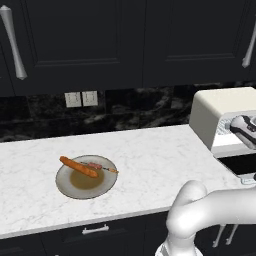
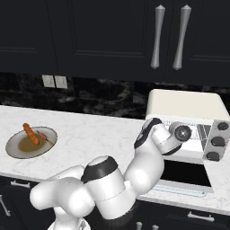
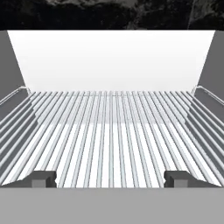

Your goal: Pick up the kebab skewer and baguette bread, and place them inside the toaster oven. Close the toaster oven door and start by setting the timer.

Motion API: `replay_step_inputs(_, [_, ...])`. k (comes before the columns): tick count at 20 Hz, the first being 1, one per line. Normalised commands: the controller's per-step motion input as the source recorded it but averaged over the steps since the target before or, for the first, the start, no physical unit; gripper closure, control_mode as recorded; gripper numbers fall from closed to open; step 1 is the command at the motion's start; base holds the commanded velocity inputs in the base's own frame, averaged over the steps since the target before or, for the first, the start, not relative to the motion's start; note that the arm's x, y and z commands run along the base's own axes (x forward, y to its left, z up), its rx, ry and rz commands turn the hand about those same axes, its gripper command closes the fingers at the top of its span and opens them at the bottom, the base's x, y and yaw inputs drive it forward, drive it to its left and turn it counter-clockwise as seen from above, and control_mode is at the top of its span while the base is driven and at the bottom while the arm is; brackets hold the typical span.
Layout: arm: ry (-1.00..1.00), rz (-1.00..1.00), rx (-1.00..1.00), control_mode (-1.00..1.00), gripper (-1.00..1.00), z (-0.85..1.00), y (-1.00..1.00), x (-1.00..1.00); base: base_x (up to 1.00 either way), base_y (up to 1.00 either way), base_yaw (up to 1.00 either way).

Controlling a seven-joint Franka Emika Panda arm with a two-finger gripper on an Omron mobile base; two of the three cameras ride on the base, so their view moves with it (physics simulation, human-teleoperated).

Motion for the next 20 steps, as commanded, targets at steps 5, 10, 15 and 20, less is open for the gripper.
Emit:
replay_step_inputs(5, [0.13, 0.00, 0.04, -1.00, -1.00, -1.00, 0.00, -0.82, 0.00, 0.00, 0.00])
replay_step_inputs(10, [0.11, 0.00, 0.03, -1.00, -1.00, -1.00, 0.00, -0.88, 0.00, 0.00, 0.00])
replay_step_inputs(15, [0.17, 0.00, 0.03, -1.00, -1.00, -1.00, 0.00, -0.81, 0.00, 0.00, 0.00])
replay_step_inputs(20, [0.22, 0.00, 0.05, -1.00, -1.00, -1.00, 0.00, -0.79, 0.00, 0.00, 0.00])
